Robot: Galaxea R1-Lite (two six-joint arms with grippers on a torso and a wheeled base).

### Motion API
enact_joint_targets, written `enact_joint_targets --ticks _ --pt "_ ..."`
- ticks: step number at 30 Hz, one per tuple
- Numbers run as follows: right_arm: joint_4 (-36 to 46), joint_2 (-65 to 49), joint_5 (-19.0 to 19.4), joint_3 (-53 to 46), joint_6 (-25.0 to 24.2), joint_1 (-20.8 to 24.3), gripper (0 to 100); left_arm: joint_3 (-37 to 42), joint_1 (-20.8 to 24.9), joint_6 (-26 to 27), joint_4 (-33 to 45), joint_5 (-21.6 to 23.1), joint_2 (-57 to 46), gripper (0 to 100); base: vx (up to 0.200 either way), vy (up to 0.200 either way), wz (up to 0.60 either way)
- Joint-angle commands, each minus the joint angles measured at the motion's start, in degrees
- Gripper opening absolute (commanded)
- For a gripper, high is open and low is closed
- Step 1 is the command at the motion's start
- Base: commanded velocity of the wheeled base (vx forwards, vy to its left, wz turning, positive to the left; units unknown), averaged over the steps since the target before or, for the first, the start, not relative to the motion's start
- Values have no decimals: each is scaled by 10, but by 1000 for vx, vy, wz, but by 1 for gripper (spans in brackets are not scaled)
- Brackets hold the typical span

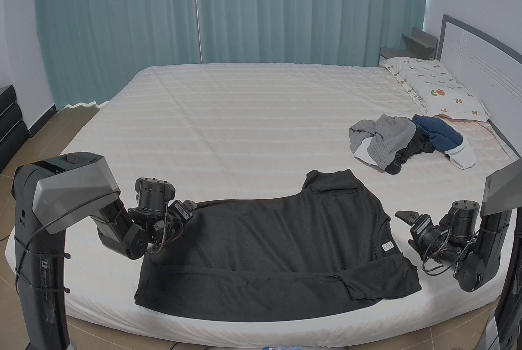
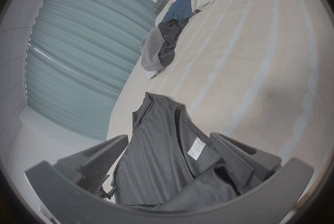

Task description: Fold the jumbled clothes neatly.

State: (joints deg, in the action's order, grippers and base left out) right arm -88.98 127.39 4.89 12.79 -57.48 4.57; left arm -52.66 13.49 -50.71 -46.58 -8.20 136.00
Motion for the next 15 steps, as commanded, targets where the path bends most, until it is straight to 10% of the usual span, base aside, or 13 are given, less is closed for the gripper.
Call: enact_joint_targets --ticks 1,15 --pt "-1 1 0 0 0 1 100 -30 -19 0 3 -2 20 100 0 0 0" --pt "-1 8 -1 0 0 5 100 -95 -44 3 3 -10 37 100 0 0 0"
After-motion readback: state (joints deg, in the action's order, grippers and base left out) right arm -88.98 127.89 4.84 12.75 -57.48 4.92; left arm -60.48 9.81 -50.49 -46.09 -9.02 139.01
